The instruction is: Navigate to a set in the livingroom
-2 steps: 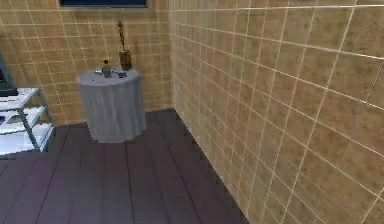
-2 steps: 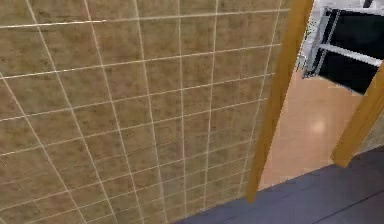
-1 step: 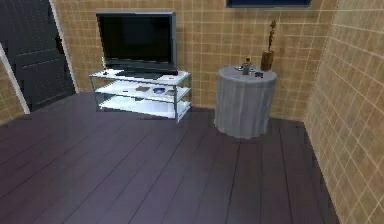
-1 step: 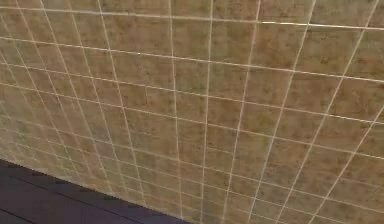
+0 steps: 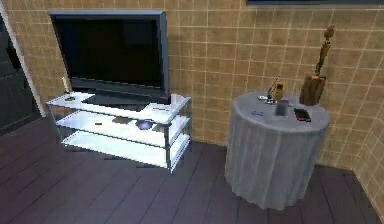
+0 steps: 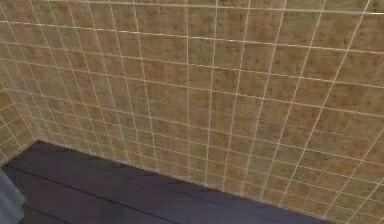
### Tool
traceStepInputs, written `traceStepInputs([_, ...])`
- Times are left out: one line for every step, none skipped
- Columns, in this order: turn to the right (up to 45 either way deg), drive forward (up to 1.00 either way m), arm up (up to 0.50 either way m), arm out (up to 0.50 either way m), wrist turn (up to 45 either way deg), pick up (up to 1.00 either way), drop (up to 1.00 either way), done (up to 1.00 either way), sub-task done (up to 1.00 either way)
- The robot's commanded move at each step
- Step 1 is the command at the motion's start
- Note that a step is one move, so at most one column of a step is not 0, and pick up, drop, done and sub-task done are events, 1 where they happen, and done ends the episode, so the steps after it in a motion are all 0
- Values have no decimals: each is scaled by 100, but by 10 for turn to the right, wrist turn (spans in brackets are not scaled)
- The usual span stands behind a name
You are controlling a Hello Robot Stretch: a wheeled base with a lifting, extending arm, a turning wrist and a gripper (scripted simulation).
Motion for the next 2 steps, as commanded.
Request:
traceStepInputs([0,80,0,0,0,0,0,0,0])
traceStepInputs([-300,0,0,0,0,0,0,0,0])
